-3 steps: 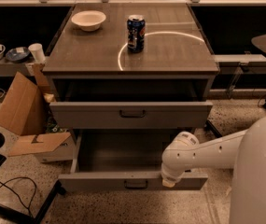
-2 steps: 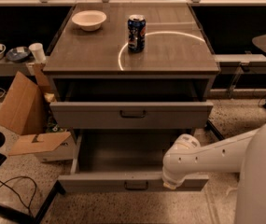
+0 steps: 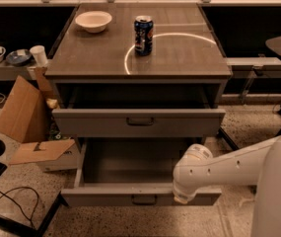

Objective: Open middle drawer

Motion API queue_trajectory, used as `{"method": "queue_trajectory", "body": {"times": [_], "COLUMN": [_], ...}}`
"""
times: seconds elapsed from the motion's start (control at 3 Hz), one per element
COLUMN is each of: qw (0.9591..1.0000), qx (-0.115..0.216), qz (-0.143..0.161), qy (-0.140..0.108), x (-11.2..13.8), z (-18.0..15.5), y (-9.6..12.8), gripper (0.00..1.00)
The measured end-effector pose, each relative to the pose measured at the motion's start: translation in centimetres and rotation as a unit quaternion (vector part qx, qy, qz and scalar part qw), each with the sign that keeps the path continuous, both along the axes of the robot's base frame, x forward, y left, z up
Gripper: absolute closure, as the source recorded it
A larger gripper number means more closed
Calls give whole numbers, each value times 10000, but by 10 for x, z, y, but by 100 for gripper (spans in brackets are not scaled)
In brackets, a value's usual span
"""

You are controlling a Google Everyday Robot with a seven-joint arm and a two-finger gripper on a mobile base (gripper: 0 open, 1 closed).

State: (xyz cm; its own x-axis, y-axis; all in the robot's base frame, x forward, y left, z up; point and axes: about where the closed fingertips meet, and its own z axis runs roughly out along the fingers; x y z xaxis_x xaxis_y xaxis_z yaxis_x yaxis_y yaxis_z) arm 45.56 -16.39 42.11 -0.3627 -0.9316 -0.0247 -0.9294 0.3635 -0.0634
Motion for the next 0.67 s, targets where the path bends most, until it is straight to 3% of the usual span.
{"method": "queue_trajectory", "body": {"times": [0.33, 0.67], "qw": [9999, 9999], "qx": [-31, -31], "qz": [-97, -97], "qy": [41, 41], "x": [-9, -9], "z": [2, 5], "y": [-2, -2], "gripper": [100, 75]}}
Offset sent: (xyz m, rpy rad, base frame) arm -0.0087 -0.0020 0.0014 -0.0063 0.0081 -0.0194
